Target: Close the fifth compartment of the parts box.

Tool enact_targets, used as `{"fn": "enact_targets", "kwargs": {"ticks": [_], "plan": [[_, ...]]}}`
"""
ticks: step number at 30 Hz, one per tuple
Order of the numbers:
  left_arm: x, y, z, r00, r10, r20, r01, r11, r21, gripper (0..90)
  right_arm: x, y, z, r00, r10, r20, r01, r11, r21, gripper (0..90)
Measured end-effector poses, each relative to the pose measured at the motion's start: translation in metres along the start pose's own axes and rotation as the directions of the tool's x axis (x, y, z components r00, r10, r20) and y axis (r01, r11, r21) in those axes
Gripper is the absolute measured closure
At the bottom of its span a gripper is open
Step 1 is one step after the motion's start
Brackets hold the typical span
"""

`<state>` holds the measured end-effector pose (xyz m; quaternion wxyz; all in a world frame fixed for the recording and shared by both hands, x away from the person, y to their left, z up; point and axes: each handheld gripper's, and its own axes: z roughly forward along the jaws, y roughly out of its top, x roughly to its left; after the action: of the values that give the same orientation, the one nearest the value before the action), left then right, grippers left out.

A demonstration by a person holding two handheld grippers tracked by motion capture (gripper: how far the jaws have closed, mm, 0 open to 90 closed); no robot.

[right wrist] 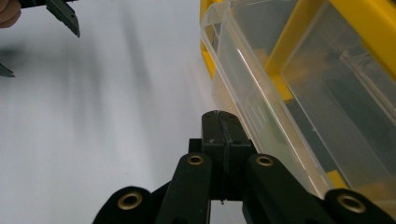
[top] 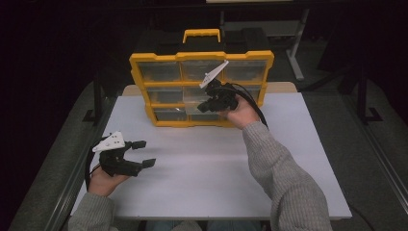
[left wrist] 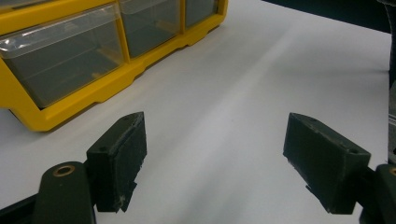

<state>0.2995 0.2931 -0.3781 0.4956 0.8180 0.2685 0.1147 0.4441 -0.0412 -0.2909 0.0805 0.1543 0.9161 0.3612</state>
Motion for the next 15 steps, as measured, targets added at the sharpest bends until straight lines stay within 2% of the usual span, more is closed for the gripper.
{"fn": "enact_targets", "kwargs": {"ticks": [6,7,15], "plan": [[-0.0001,0.0001,-0.0006,1.0000,-0.002,0.000,0.002,1.0000,0.002,21.3,-0.0025,0.0005,0.0007,1.0000,0.004,0.008,-0.004,1.000,0.000,88.8],[-0.0001,0.0001,-0.0006,1.0000,-0.002,-0.001,0.002,1.0000,0.001,21.3,-0.0037,0.0003,0.0009,0.9999,-0.007,0.013,0.007,1.000,-0.002,88.8],[0.0000,0.0000,-0.0006,1.0000,-0.003,0.000,0.003,1.0000,0.000,21.3,-0.0055,0.0018,0.0012,0.9998,0.010,0.015,-0.010,1.000,0.006,88.9]]}}
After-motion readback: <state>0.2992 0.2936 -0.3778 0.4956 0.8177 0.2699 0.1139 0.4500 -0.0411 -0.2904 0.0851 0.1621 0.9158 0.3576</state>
